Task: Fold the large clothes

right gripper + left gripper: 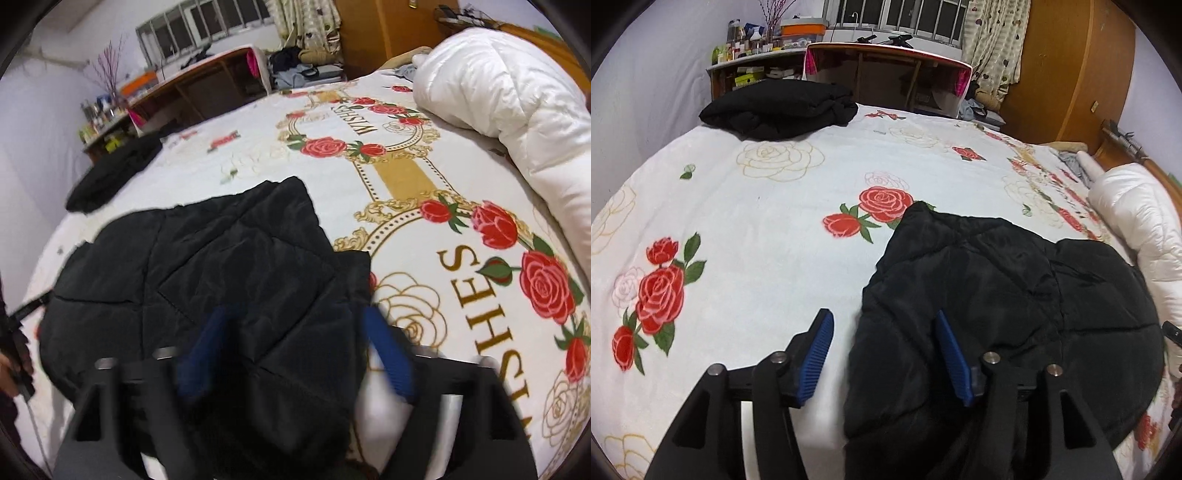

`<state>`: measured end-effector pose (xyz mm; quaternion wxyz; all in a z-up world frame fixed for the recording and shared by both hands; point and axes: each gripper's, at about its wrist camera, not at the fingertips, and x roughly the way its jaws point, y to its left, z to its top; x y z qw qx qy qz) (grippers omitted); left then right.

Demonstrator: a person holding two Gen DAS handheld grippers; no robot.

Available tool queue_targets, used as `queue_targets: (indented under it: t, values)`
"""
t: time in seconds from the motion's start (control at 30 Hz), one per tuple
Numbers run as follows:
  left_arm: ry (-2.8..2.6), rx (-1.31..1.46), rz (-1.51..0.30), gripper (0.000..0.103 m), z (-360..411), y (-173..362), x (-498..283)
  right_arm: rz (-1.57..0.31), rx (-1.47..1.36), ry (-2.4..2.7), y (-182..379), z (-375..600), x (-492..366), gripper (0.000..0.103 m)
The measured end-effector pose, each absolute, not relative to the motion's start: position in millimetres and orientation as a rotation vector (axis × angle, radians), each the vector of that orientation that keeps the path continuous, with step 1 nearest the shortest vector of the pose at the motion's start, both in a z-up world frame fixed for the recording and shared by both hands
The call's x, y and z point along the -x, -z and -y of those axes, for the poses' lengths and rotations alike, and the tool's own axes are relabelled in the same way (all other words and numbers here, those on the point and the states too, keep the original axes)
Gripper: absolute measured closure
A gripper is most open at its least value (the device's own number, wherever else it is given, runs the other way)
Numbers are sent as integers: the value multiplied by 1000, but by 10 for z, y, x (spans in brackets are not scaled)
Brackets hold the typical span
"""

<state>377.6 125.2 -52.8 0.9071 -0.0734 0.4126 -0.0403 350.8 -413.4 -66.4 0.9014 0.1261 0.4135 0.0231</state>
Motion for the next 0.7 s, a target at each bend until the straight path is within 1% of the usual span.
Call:
queue_targets:
  t: [0.13,0.23,0.3,0.33,0.4,0.6,0.67,0.7]
  values:
    - [118,204,-850,41,-1332,497,-3608,-881,-323,-78,728,4219,-3436,22]
    - [126,187,-852,35,-1307,535,-3571,-901,-341,-100,825,4226,-3425,22]
    - [143,202,-896,35,-1323,646,-3645,-939,-385,-126,969,4280,-3497,21]
    - [150,219,-918,31,-1336,709,-3693,-954,-397,-131,1016,4297,-3532,21]
    - [156,227,-932,29,-1337,767,-3746,-973,-408,-150,1090,4307,-3602,20]
    - [202,254,-923,29,-1310,764,-3871,-976,-479,-198,1157,4370,-3704,20]
    - [209,294,-943,25,-1323,862,-3940,-982,-520,-217,1236,4405,-3751,20]
    - [208,313,-946,22,-1331,910,-3956,-987,-541,-225,1293,4418,-3780,18]
